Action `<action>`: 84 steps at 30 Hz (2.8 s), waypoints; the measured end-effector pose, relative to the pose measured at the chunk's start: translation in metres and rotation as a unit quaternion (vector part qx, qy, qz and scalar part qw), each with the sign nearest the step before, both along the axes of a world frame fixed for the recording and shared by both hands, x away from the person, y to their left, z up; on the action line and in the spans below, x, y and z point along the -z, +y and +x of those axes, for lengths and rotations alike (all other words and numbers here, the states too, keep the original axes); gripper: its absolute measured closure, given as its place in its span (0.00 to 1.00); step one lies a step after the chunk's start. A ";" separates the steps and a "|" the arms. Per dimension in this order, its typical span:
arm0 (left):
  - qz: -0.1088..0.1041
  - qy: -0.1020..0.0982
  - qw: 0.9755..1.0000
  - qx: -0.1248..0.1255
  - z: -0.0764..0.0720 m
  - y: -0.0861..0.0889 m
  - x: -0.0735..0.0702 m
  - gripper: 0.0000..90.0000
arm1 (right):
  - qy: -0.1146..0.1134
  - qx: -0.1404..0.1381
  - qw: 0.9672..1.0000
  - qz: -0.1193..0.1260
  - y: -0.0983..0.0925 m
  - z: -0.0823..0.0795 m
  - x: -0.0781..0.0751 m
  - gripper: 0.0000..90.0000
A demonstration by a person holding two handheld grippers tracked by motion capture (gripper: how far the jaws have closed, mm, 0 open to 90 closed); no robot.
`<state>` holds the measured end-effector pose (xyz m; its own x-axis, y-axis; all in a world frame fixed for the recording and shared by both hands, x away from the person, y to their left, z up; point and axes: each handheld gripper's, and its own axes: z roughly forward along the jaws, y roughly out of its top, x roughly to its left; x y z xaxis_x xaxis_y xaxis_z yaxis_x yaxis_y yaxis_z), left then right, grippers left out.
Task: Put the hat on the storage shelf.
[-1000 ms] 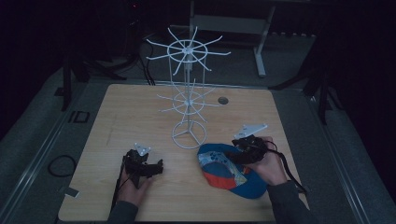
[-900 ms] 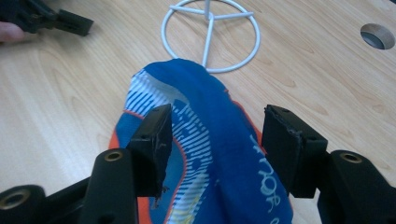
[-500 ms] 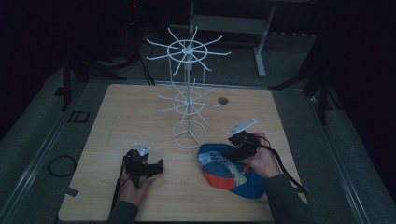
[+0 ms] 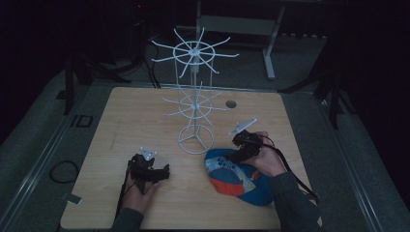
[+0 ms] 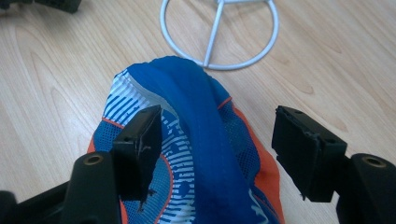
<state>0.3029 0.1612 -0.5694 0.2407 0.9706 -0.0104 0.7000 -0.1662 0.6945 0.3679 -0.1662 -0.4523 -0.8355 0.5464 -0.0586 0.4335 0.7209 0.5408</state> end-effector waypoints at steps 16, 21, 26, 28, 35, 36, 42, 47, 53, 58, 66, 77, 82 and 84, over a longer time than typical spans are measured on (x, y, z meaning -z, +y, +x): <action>0.000 0.000 1.000 0.000 0.000 0.000 0.000 0.05 | 0.046 -0.019 0.997 -0.054 0.014 0.014 0.019 0.34; 0.000 0.000 1.000 0.000 0.000 0.000 0.000 0.05 | 0.050 -0.023 0.996 -0.071 0.018 0.016 0.027 0.35; 0.000 0.000 1.000 0.000 0.000 0.000 0.000 0.05 | 0.063 -0.024 0.994 -0.084 0.019 0.018 0.033 0.37; -0.001 0.001 1.000 0.000 0.000 0.000 0.000 0.05 | 0.071 -0.027 0.993 -0.088 0.020 0.020 0.036 0.38; 0.000 0.001 1.000 0.000 0.000 0.000 0.000 0.05 | 0.085 -0.058 0.989 -0.104 0.023 0.020 0.044 0.76; 0.000 0.001 1.000 0.000 0.000 0.000 0.000 0.05 | 0.085 -0.058 0.989 -0.104 0.023 0.020 0.044 0.76; 0.000 0.001 1.000 0.000 0.000 0.000 0.000 0.05 | 0.073 -0.076 0.990 -0.095 0.021 0.014 0.041 0.97; 0.000 0.000 1.000 0.000 0.000 0.000 0.000 0.05 | 0.059 -0.068 0.994 -0.070 0.011 0.008 0.031 0.97; 0.000 0.000 1.000 0.000 0.000 0.000 0.000 0.05 | 0.037 -0.043 0.998 -0.025 -0.011 0.001 0.016 0.97; 0.000 0.000 1.000 0.000 0.000 0.000 0.000 0.05 | 0.024 -0.036 0.999 0.016 -0.027 -0.006 0.000 0.97; -0.001 0.000 1.000 0.000 0.000 0.000 0.000 0.05 | -0.004 -0.018 0.998 0.053 -0.046 -0.015 -0.018 0.97; 0.000 0.002 1.000 0.001 0.000 0.000 0.000 0.05 | -0.018 -0.012 0.995 0.099 -0.059 -0.019 -0.037 0.97; 0.000 0.001 1.000 0.001 0.000 0.000 0.000 0.05 | -0.026 -0.013 0.993 0.111 -0.059 -0.020 -0.044 0.97; -0.001 0.001 1.000 0.000 0.000 0.000 0.000 0.05 | -0.030 -0.013 0.992 0.120 -0.060 -0.021 -0.047 0.97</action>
<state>0.3028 0.1611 -0.5693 0.2406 0.9705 -0.0124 0.7015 -0.1650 0.6933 0.3473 -0.2266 -0.4053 -0.8480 0.5296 0.0200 0.3782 0.5782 0.7230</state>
